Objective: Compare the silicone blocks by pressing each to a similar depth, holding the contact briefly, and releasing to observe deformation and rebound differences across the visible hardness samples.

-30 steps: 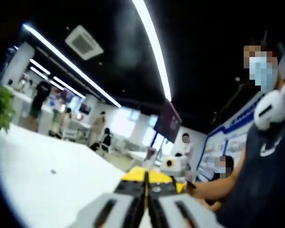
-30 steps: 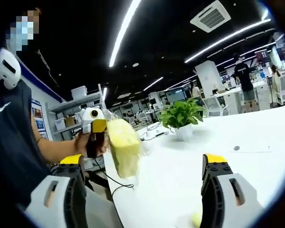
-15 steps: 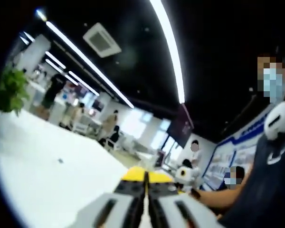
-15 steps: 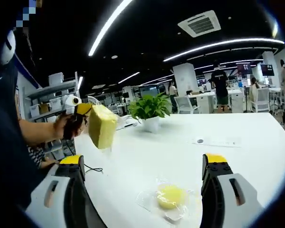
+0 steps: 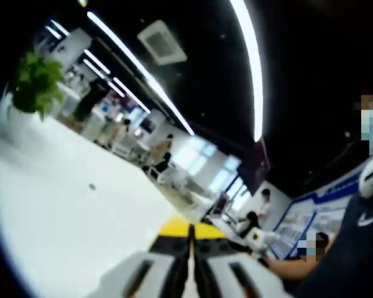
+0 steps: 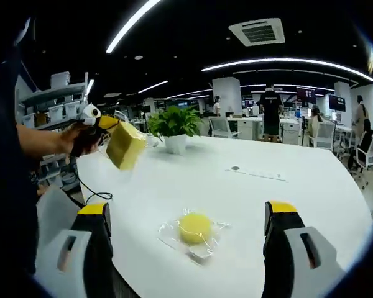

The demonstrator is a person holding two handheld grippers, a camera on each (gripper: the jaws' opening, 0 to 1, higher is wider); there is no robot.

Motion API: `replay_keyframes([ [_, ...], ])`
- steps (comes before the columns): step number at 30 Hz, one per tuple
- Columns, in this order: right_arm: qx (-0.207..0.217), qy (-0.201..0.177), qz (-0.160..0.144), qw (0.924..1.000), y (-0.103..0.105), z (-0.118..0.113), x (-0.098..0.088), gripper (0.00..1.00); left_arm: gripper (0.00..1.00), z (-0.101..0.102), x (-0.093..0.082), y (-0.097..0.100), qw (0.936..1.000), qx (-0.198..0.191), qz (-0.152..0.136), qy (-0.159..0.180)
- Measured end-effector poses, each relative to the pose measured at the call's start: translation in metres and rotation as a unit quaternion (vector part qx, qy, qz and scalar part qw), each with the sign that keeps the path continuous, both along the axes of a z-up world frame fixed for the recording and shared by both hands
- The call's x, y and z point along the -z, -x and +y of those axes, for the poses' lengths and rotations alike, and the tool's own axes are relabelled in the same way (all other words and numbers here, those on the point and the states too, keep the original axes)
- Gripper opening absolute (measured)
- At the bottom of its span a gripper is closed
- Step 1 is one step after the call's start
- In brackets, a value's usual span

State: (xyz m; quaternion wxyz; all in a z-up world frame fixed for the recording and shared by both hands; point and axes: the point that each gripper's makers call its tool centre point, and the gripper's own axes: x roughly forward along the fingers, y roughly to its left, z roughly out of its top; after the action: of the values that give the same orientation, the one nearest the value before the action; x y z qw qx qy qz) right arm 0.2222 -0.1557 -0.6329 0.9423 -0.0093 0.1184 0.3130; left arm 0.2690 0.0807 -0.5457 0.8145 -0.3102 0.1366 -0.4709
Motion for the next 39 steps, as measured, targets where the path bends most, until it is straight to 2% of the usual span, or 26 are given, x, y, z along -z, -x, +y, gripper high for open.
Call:
replay_keyframes([
  [1,0.008,0.004,-0.011,0.9999,0.001,-0.003,0.0,0.96,0.0,0.001,0.004,-0.001,1.0,-0.001,0.004,0.001],
  [4,0.031,-0.019,0.005,0.9993,0.01,-0.013,0.009,0.96,0.0,0.002,0.014,-0.002,0.9998,-0.001,0.018,0.003],
  [9,0.043,-0.017,0.016,0.9988,0.017,-0.019,0.019,0.96,0.0,0.003,0.033,-0.005,0.9987,0.003,0.051,0.008],
  [13,0.054,-0.013,0.029,0.9981,0.021,-0.023,0.029,0.96,0.0,0.002,0.046,-0.008,0.9978,-0.001,0.066,0.003],
  [24,0.051,0.003,0.058,0.997,0.03,-0.021,0.048,0.96,0.0,0.007,0.094,-0.028,0.9931,-0.014,0.117,0.0],
  [29,0.053,0.0,0.062,0.9967,0.03,-0.02,0.051,0.96,0.0,0.015,0.112,-0.038,0.9885,-0.014,0.15,0.009],
  [32,0.054,-0.002,0.066,0.9964,0.03,-0.02,0.053,0.96,0.0,0.023,0.13,-0.048,0.9852,-0.029,0.169,0.002],
  [33,0.054,-0.003,0.067,0.9963,0.03,-0.02,0.053,0.96,0.0,0.026,0.136,-0.051,0.9847,-0.038,0.169,-0.009],
  [35,0.054,-0.005,0.071,0.996,0.031,-0.02,0.054,0.96,0.0,0.031,0.144,-0.057,0.9877,-0.047,0.146,-0.029],
  [36,0.055,-0.005,0.072,0.9959,0.031,-0.02,0.054,0.96,0.0,0.034,0.142,-0.062,0.9889,-0.053,0.137,-0.021],
  [37,0.054,-0.006,0.073,0.9958,0.031,-0.02,0.054,0.96,0.0,0.035,0.146,-0.062,0.9878,-0.047,0.147,-0.022],
  [39,0.054,-0.005,0.075,0.9957,0.031,-0.021,0.055,0.96,0.0,0.044,0.163,-0.073,0.9859,-0.062,0.144,-0.06],
])
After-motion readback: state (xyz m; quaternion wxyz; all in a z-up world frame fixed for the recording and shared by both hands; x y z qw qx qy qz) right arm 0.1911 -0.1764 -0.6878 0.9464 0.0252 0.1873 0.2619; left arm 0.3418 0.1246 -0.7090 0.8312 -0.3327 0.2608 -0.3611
